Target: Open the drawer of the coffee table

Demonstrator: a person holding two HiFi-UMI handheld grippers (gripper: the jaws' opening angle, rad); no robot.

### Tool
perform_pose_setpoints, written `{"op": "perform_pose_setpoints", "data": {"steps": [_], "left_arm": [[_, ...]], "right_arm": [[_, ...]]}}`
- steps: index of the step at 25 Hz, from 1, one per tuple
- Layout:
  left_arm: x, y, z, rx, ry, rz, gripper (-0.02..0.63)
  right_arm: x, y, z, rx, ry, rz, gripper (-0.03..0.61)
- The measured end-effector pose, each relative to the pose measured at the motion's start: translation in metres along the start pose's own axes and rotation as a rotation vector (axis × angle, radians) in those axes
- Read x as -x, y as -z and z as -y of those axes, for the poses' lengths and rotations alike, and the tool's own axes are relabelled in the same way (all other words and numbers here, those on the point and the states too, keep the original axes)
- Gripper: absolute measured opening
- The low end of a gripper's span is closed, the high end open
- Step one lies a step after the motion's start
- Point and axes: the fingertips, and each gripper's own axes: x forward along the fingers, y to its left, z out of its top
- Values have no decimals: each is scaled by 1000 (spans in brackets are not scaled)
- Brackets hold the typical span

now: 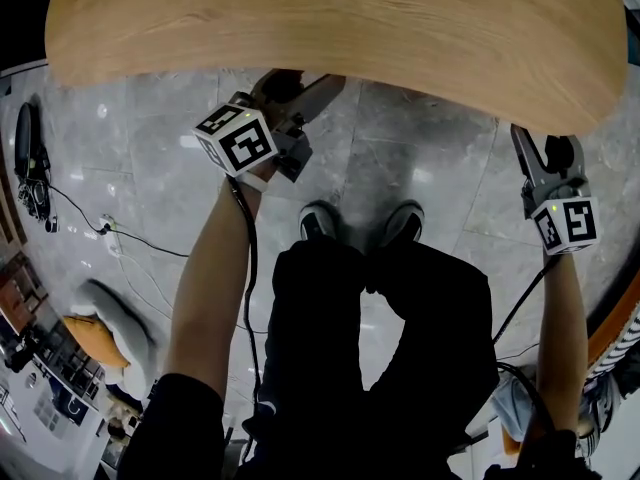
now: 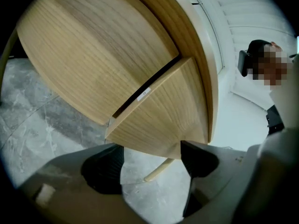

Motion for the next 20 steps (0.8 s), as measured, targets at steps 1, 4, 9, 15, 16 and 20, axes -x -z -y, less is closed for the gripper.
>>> {"op": "perform_pose_setpoints", "data": {"steps": [1, 4, 9, 15, 16, 20], "left_arm": [[2, 2, 1, 1, 0, -1, 388], [7, 8, 11, -12, 9, -15, 388], [29, 15, 5, -231, -197, -135, 362], [61, -27, -5, -562, -419, -264, 362], [60, -27, -2, -589, -415, -300, 362], [52, -22, 10, -673, -411, -411, 364]], "right_arm": [[1, 0, -2, -1, -1, -2, 242], [4, 0, -5, -14, 2, 1, 252], [1, 0, 0, -32, 21, -14, 250], [-1, 0, 1, -29, 23, -87, 259], [1, 1, 0, -22, 24, -101, 259], [8, -2, -2, -34, 28, -149, 259]]}}
